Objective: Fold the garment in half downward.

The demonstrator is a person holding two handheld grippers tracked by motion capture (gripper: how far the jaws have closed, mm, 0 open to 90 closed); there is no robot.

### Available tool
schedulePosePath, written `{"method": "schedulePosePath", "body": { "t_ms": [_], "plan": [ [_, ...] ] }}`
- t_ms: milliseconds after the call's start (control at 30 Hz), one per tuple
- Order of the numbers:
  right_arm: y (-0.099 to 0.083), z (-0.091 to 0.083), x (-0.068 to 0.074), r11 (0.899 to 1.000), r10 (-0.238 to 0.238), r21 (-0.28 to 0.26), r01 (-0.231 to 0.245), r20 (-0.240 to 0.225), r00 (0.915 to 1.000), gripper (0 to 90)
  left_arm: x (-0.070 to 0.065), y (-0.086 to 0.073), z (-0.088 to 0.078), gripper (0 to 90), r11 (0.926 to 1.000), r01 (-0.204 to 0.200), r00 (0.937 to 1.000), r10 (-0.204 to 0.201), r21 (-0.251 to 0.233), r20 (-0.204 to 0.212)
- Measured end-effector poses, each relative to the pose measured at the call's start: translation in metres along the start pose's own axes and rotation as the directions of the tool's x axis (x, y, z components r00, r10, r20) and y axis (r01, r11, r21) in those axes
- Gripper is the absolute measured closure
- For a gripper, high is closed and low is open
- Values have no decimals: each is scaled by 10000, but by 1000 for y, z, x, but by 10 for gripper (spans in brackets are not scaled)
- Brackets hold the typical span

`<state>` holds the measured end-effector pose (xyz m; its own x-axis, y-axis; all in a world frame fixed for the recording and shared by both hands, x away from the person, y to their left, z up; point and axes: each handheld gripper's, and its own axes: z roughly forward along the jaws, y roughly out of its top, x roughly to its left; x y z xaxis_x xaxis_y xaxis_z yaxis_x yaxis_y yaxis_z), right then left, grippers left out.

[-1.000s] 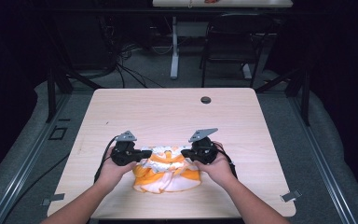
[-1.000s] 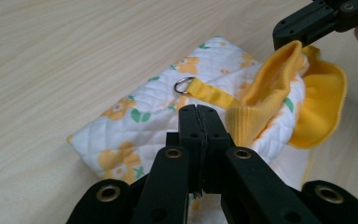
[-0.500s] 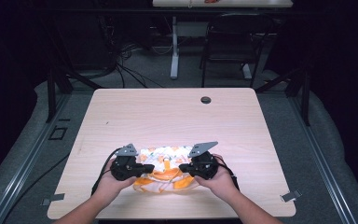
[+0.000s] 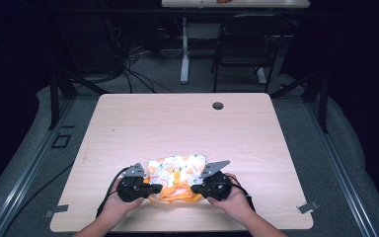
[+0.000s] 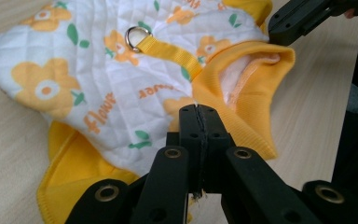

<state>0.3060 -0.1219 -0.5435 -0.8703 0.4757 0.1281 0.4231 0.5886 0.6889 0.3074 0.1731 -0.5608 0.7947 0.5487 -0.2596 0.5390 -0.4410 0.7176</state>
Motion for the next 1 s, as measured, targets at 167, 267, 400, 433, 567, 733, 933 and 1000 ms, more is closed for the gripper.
{"method": "schedulePosePath", "body": {
  "t_ms": [167, 267, 400, 433, 567, 733, 933, 1000],
  "plan": [
    [-8, 7, 2, 9997, 102, 202, -101, -56, 9999, 897, 2, -9, 3, 898, 9999, 44, 9998, -41, 129, -212],
    [-12, 11, 2, 9994, 181, 284, -179, -43, 9998, 898, 4, -11, 5, 898, 9999, 34, 9997, -31, 128, -237],
    [-17, 17, 2, 9988, 258, 420, -258, -3, 9997, 899, 5, -13, 7, 899, 9999, -10, 9994, 14, 125, -352],
    [-19, 18, 2, 9987, 258, 427, -260, 57, 9997, 899, 5, -13, 7, 899, 9999, -14, 9994, 18, 115, -332],
    [-21, 18, 0, 9982, 346, 496, -350, 91, 9994, 897, 6, -13, 8, 899, 9999, -21, 9996, 26, 153, -297],
    [-21, 19, -1, 9979, 501, 402, -504, 87, 9987, 897, 8, -11, 10, 899, 9998, -94, 9992, 101, 188, -390],
    [-20, 21, -4, 9977, 592, 326, -599, 217, 9980, 897, 15, -5, 13, 898, 9998, -26, 9990, 35, 206, -439],
    [-19, 21, -6, 9977, 567, 348, -575, 235, 9981, 897, 17, -4, 14, 898, 9999, 7, 9988, 0, 149, -488]
  ]
}}
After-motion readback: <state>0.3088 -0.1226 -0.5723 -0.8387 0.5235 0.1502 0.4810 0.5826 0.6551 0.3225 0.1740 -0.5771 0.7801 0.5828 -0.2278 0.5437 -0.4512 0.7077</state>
